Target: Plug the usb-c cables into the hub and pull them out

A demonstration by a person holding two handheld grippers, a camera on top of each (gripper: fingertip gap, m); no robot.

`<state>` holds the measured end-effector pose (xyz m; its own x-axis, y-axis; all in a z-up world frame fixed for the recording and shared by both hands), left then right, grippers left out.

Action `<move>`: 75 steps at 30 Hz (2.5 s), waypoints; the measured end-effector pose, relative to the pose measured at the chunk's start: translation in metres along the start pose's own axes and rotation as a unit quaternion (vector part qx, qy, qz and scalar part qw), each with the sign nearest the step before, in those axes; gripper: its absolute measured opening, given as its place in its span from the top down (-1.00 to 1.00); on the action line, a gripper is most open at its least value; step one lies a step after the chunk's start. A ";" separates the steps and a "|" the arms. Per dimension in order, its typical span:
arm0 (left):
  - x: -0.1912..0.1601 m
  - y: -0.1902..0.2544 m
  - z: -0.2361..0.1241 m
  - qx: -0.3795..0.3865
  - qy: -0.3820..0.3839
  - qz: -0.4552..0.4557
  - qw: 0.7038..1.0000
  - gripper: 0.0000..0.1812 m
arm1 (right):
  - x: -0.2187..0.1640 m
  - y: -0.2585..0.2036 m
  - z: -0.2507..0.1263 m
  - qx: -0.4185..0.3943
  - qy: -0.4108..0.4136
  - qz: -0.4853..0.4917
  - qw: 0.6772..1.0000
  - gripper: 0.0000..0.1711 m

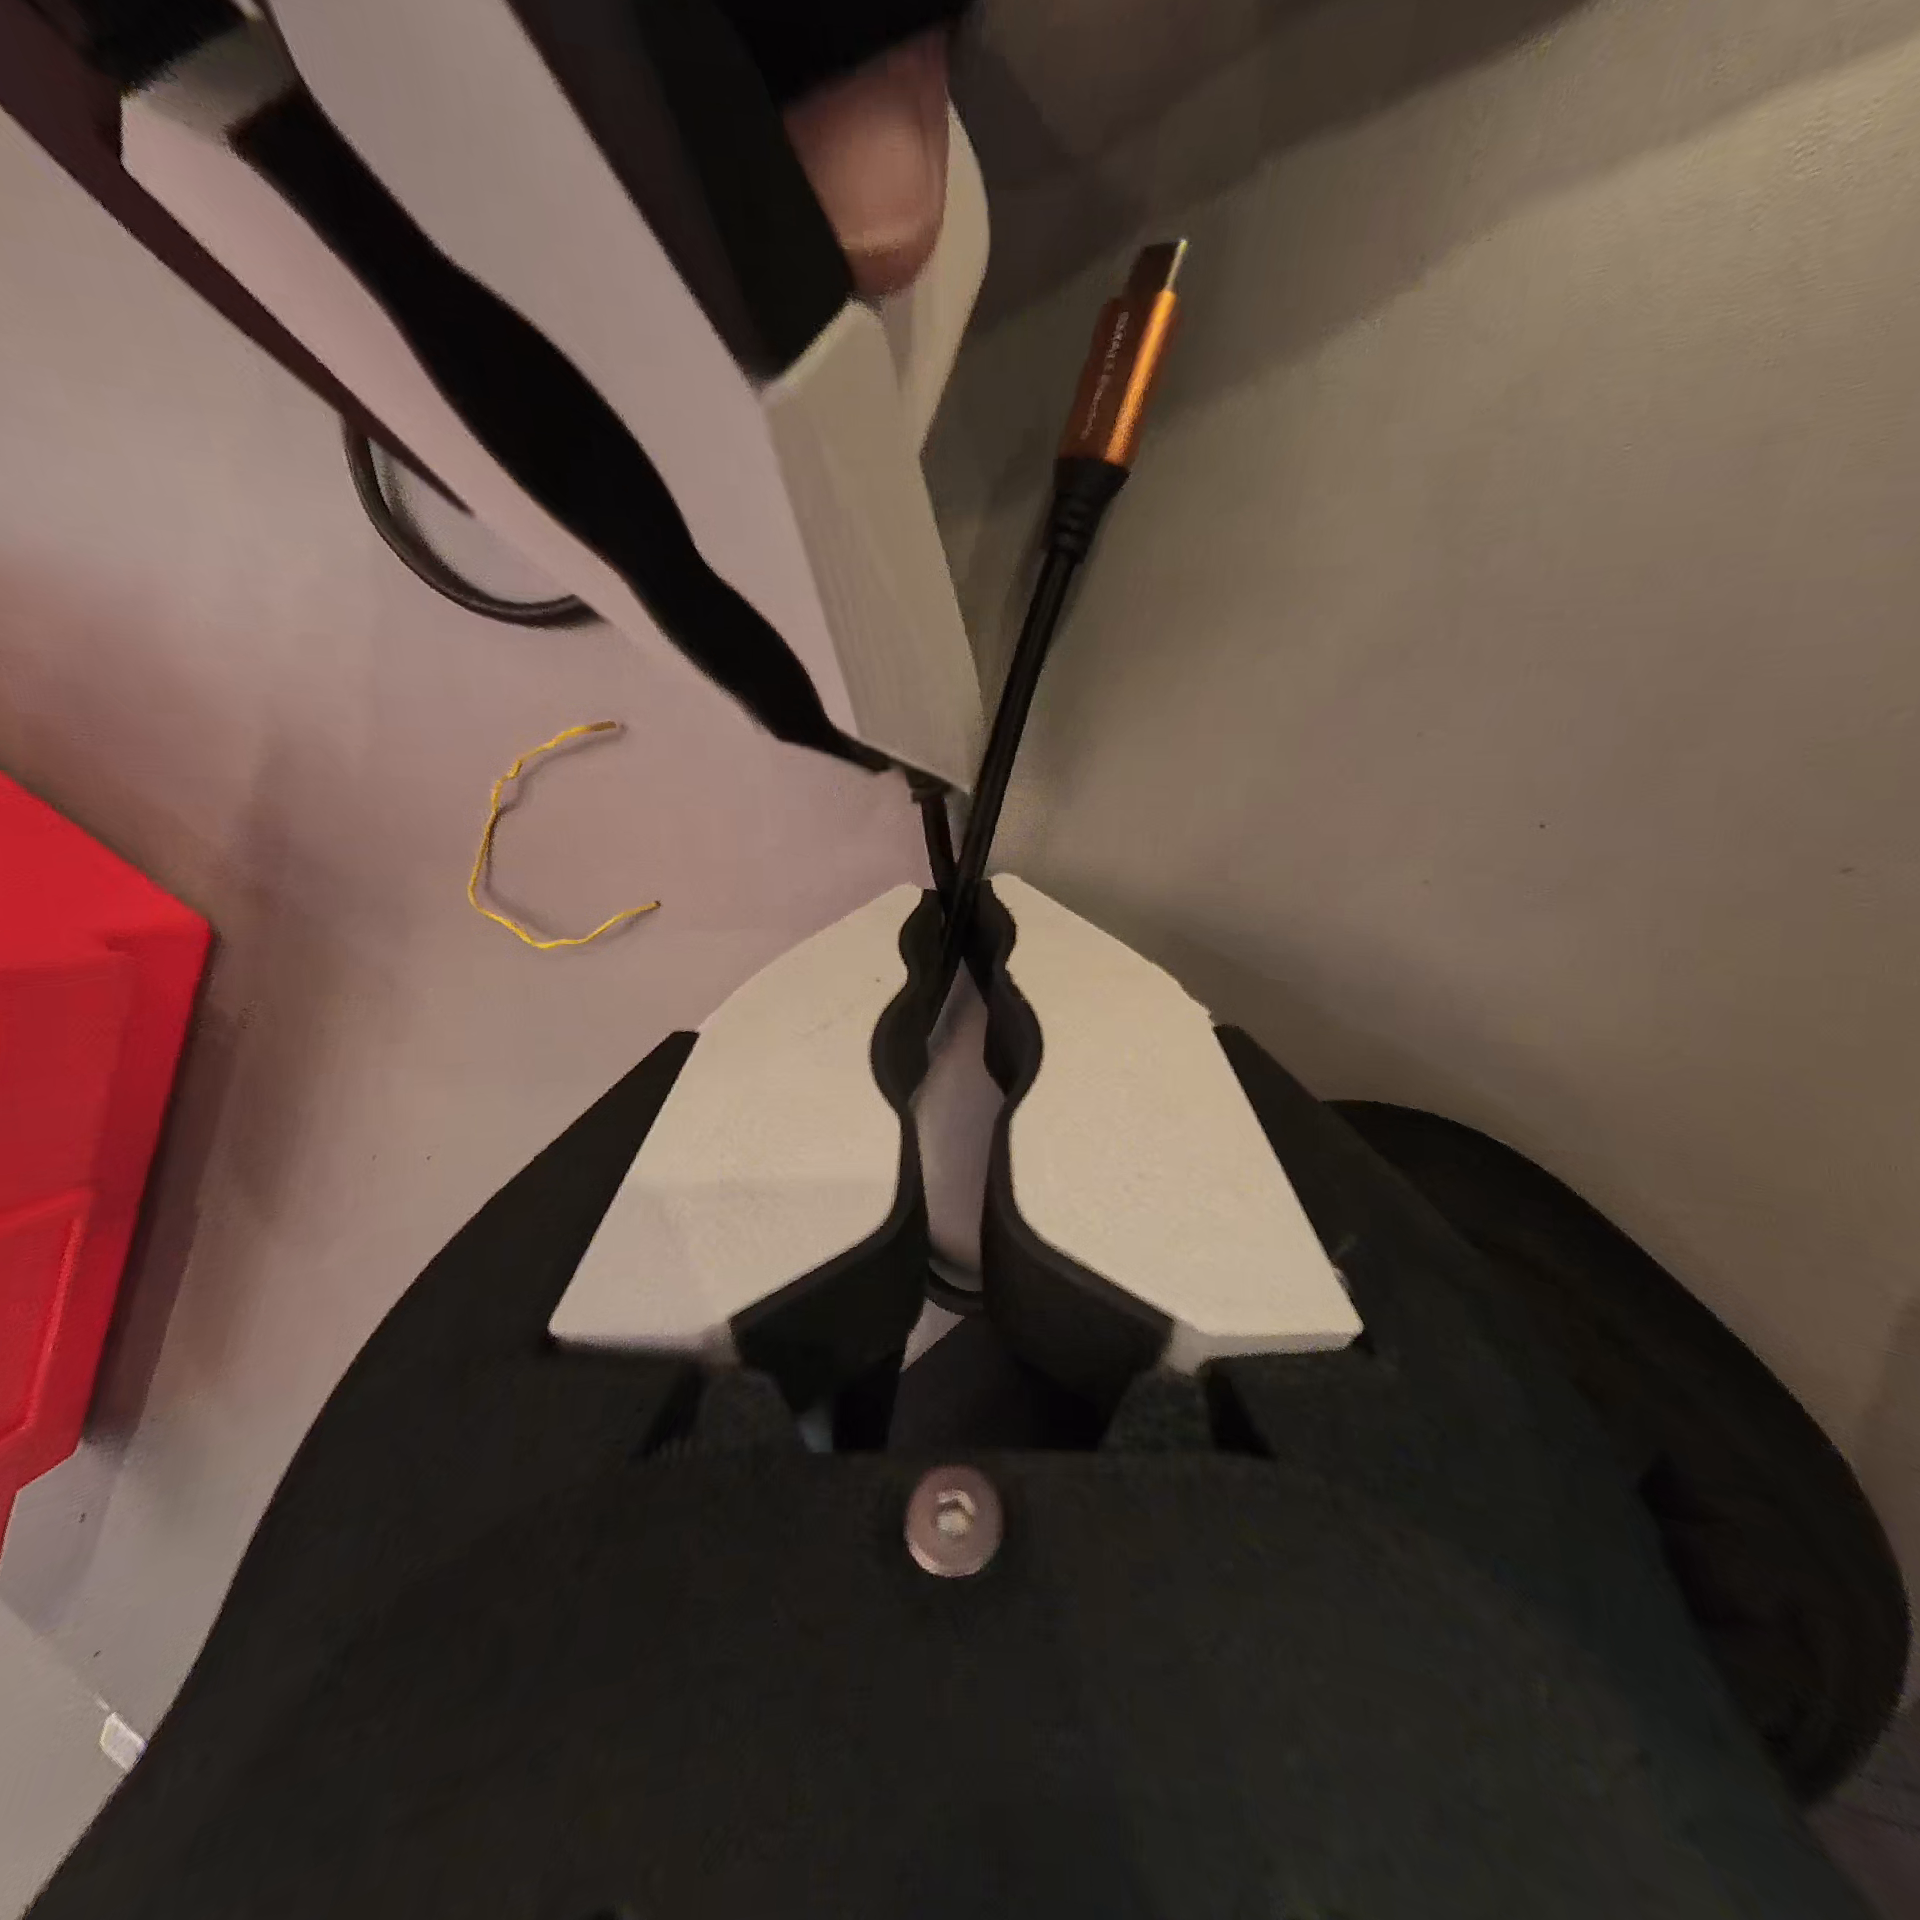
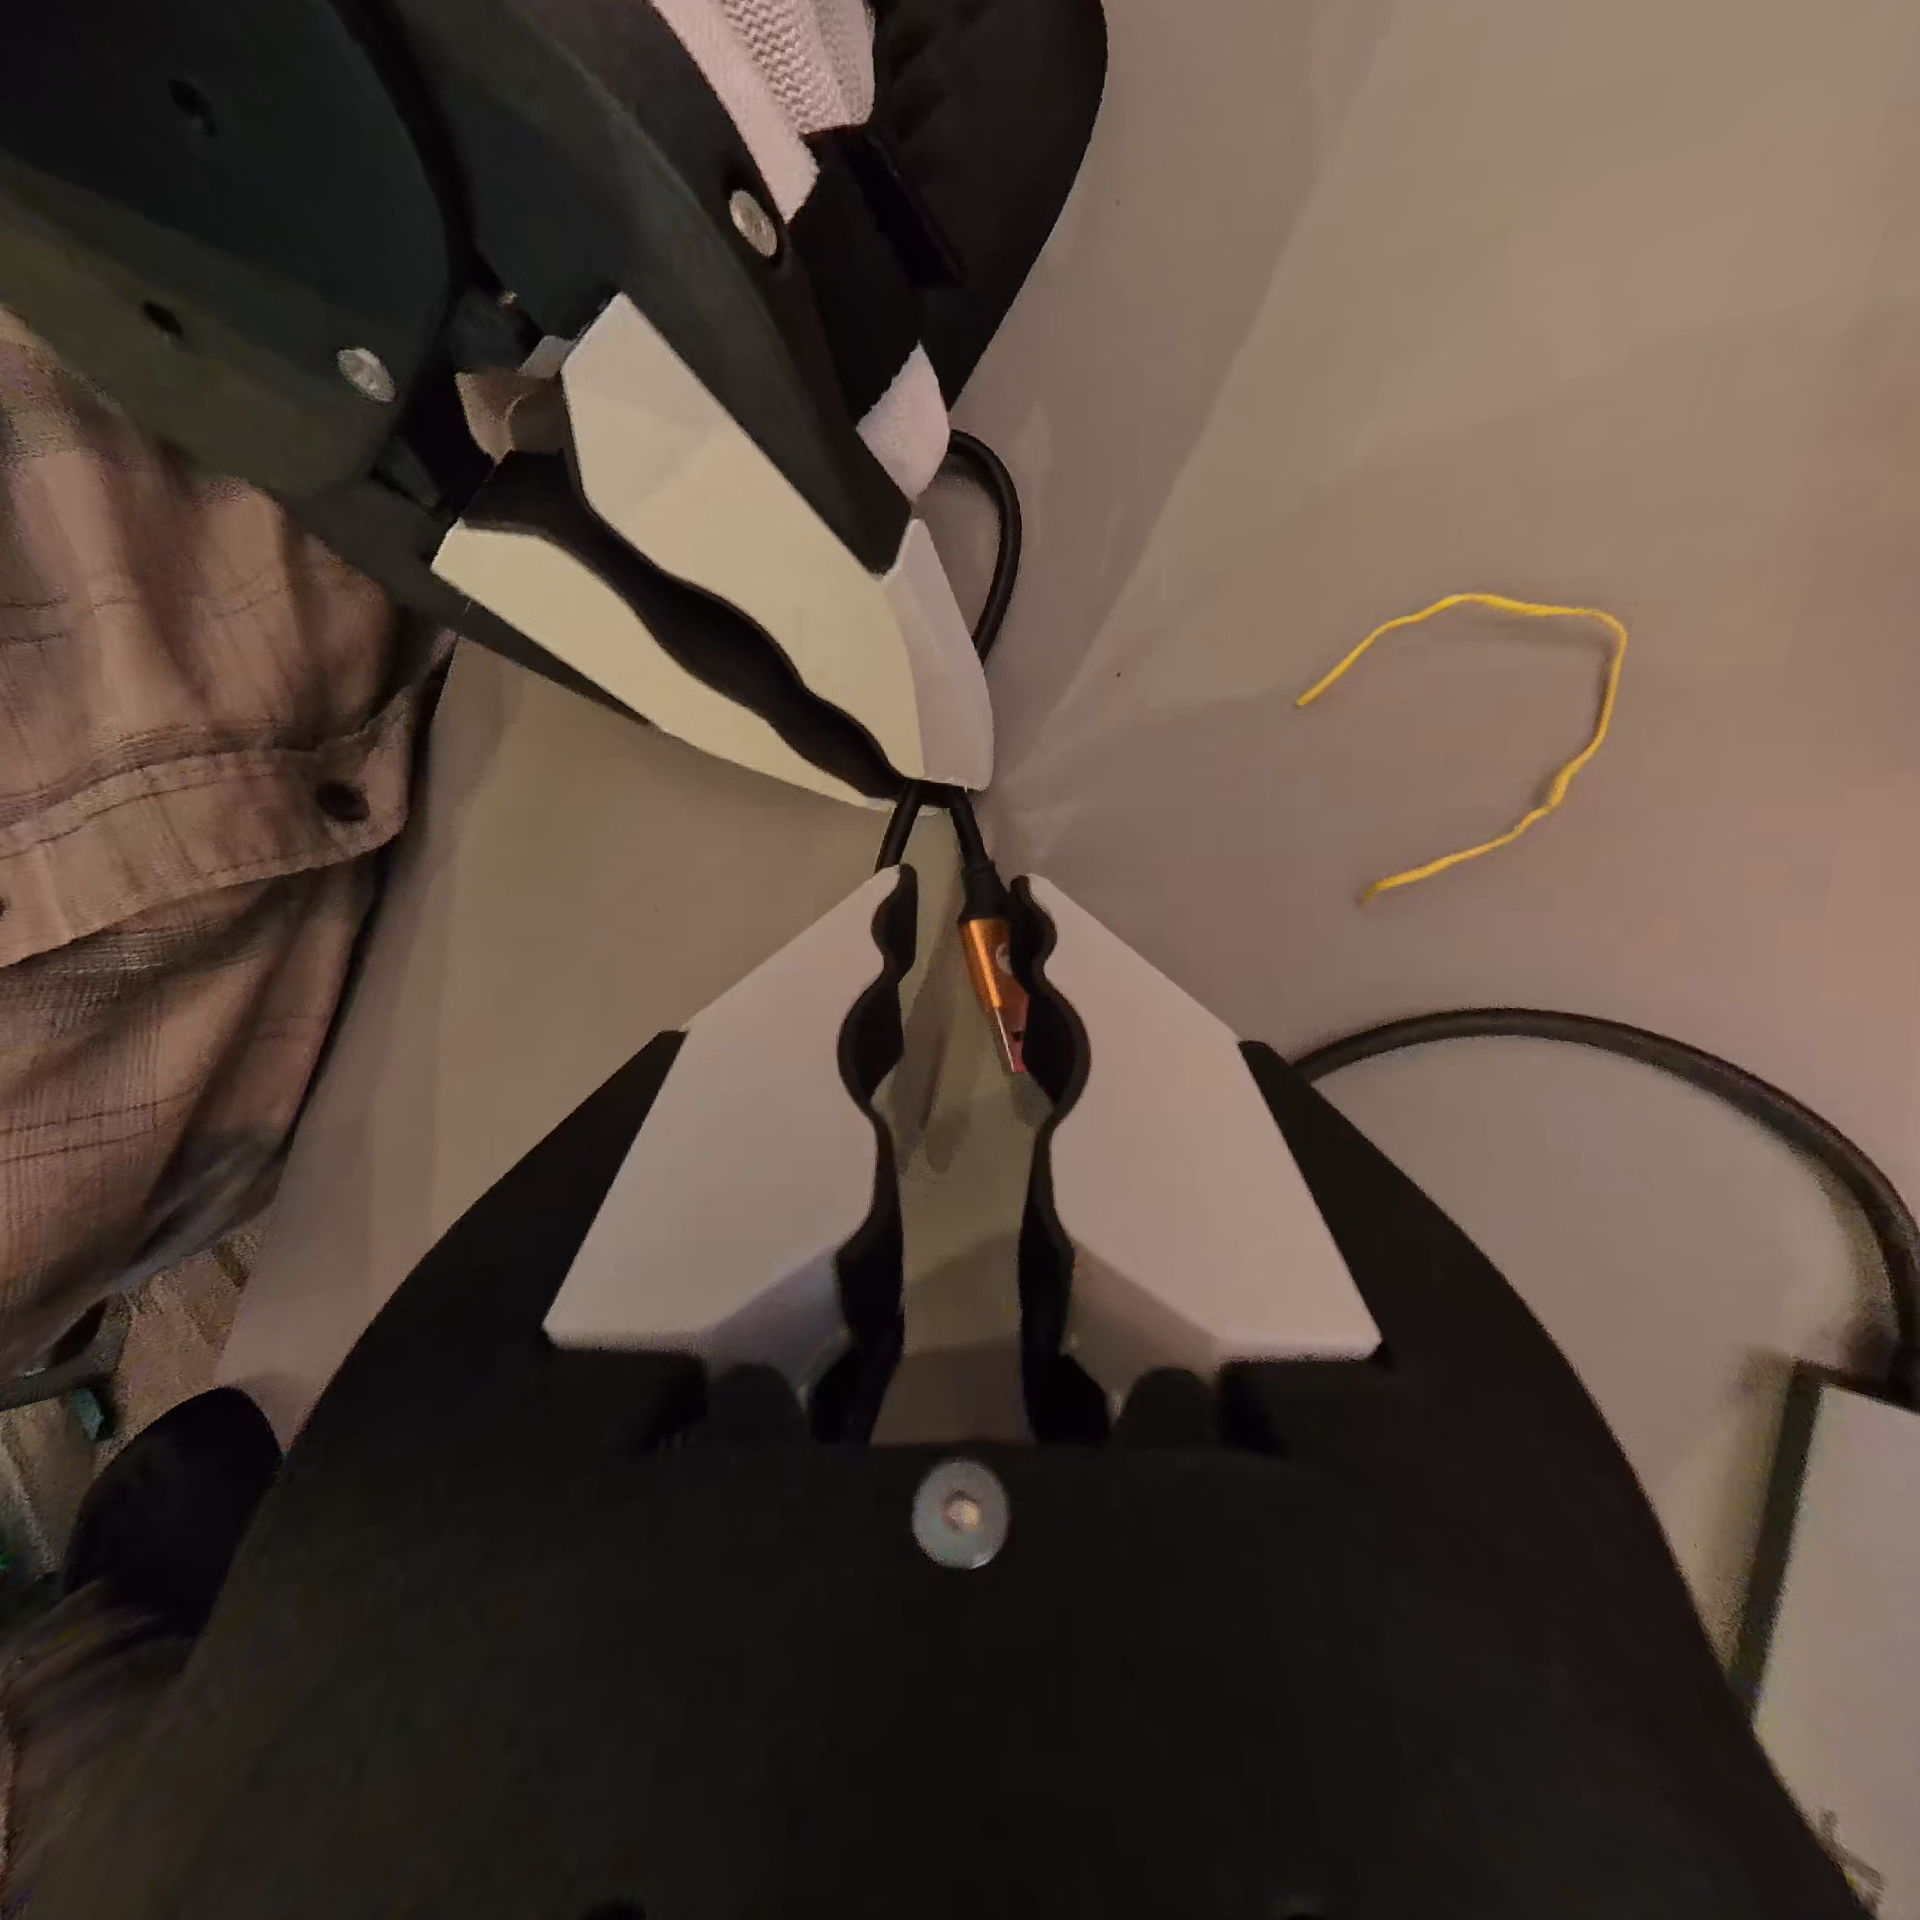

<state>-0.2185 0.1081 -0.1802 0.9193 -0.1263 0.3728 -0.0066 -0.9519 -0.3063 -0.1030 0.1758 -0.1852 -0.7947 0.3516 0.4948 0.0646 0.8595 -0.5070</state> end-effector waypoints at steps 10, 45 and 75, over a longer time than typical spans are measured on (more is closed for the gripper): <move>0.000 0.002 0.000 0.008 -0.004 0.015 1.000 0.94 | 0.007 -0.021 0.010 -0.077 -0.065 -0.147 0.984 0.49; 0.010 -0.001 -0.031 0.170 -0.009 0.087 0.982 0.41 | 0.006 -0.006 -0.016 0.018 0.083 -0.074 0.994 1.00; 0.006 -0.007 -0.025 0.139 -0.016 0.050 0.989 0.95 | 0.014 -0.018 -0.015 -0.028 0.056 -0.121 0.991 0.80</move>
<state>-0.2227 0.1075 -0.1542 0.9315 -0.2032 0.3016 0.0061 -0.8205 -0.5716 -0.1061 0.1706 -0.1588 -0.7186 0.1688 0.6747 -0.0844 0.9418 -0.3254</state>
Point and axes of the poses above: each gripper's, where its closed fingertips meet, z out along the fingers, x out of its top, y = z × x across the jaws, the point moved 10 cm from there along -z, back along the fingers, and after that the axes turned 6 degrees about z, right-handed, at the moved point
